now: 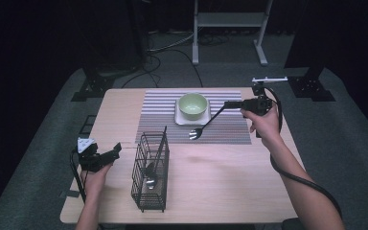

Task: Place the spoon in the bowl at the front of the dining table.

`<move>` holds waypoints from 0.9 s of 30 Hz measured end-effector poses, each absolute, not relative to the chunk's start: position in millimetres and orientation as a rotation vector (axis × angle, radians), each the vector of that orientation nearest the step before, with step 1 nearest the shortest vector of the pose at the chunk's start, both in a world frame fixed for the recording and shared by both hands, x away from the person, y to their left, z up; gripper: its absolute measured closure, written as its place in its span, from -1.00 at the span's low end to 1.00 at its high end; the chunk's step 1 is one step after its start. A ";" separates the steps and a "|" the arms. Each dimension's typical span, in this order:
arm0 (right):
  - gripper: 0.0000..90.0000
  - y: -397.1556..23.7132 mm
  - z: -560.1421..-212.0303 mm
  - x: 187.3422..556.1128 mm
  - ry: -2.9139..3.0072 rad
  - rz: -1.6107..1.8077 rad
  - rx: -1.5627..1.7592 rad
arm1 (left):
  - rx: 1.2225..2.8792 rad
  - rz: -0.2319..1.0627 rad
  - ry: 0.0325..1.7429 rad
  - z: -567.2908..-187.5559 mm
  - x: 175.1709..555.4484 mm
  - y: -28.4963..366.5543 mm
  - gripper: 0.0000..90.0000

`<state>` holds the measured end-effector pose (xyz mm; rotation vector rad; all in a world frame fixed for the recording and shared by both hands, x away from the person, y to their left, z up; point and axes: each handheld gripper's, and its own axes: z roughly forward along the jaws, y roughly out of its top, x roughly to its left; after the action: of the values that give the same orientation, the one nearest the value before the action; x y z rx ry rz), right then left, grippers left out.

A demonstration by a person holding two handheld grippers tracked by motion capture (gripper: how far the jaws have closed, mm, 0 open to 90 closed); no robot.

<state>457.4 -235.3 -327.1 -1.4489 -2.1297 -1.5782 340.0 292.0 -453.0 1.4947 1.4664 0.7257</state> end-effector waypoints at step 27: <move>0.97 -231.8 -325.8 480.5 -2.086 -1.593 -1.522 | 1.487 0.724 1.474 -453.3 339.7 293.4 -0.96</move>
<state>480.5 -231.8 -325.8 -1.5218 -2.0859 -1.5927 339.7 293.4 -453.3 1.4869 1.4736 0.7236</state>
